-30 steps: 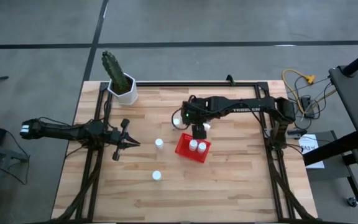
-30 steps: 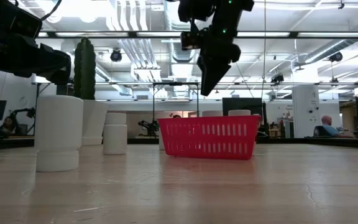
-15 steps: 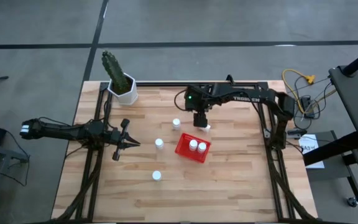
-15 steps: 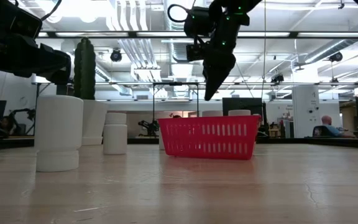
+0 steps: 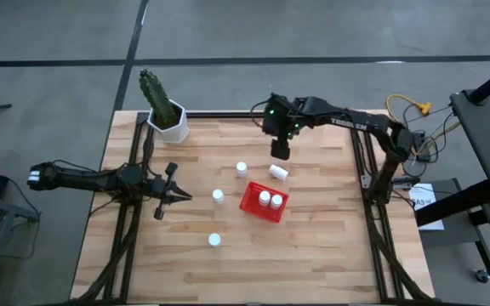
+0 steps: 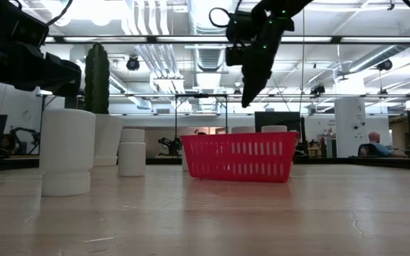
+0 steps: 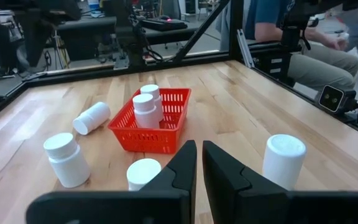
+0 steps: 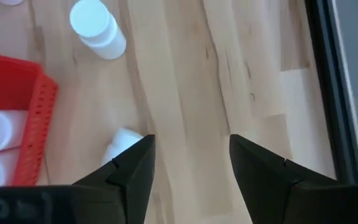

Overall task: Pick and place pill bottles into a basket
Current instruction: Put the white pill bottle into the red bin

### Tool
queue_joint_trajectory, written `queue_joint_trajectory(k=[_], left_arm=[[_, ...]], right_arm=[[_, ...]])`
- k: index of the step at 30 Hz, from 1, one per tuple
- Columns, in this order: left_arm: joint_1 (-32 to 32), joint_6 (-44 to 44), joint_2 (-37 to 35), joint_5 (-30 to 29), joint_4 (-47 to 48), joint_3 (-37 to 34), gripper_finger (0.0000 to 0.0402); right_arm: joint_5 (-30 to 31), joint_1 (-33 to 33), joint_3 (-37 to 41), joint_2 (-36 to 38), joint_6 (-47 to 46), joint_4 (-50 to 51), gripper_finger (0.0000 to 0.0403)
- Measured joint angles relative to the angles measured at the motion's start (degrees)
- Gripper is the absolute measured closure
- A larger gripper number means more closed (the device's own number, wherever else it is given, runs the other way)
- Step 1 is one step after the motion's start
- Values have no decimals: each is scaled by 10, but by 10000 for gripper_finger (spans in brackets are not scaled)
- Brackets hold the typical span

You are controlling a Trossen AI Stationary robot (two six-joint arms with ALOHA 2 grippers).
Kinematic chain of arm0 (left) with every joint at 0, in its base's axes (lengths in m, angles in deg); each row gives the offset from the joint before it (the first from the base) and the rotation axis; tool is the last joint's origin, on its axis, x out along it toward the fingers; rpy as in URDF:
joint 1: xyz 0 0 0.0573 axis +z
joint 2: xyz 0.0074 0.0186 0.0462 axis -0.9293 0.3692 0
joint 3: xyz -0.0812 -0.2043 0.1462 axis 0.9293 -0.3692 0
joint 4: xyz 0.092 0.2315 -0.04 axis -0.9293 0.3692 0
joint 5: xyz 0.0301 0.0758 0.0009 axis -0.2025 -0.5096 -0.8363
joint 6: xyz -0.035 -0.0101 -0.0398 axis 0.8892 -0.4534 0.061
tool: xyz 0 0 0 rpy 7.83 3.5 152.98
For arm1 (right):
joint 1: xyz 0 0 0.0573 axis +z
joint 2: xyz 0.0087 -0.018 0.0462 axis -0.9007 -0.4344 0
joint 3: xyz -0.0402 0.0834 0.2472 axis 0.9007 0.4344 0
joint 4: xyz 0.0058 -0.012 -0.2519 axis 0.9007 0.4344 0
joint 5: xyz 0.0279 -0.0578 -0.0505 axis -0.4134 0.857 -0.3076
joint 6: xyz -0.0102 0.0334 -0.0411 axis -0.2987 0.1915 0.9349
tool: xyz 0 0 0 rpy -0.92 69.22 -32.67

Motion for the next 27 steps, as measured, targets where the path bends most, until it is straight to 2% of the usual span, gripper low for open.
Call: queue_joint_trajectory(k=[6,12,15,22,27], left_arm=[[0,0,-2,-1,-1,0,391],[0,-4,-2,-7,-6,0,391],[0,-4,-4,-30,-6,0,391],[0,-5,-7,-108,-5,0,391],[0,-13,-8,-138,-5,0,391]], right_arm=[[-32,-11,74,52,-5,-24,221],[-52,-10,183,102,-41,-130,227],[-75,-5,213,118,-63,-157,227],[-75,20,248,143,-88,-158,227],[-72,34,266,145,-86,-164,227]])
